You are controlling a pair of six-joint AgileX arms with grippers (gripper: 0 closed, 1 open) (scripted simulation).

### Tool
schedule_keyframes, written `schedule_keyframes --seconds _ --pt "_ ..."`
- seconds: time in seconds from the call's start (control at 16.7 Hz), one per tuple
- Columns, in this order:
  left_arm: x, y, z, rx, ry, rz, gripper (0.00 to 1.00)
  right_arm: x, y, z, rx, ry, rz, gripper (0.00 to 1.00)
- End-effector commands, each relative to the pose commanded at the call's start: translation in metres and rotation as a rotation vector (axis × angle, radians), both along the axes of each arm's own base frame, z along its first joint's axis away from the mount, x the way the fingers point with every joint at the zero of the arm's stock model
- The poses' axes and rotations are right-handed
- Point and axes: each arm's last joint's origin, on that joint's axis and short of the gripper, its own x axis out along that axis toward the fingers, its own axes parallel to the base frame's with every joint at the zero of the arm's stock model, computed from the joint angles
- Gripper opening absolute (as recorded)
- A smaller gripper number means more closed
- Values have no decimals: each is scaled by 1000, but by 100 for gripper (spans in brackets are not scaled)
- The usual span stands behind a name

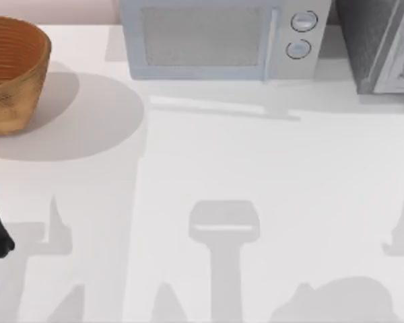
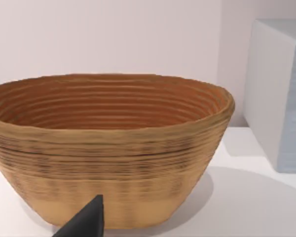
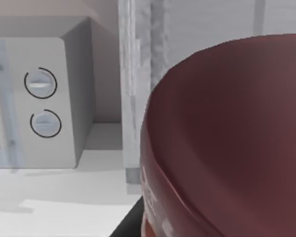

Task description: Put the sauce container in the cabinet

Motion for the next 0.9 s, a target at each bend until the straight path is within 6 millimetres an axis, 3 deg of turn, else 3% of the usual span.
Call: schedule_keyframes --seconds 0.18,0.36,0.6,0.9 --pt "0 0 0 0 0 0 100 0 1 15 7 19 2 0" --pt "0 0 0 0 0 0 100 3 3 53 16 47 8 0" --pt "0 0 0 0 0 0 100 18 9 135 20 66 20 0" --pt "0 0 0 0 0 0 100 57 22 250 9 48 32 0"
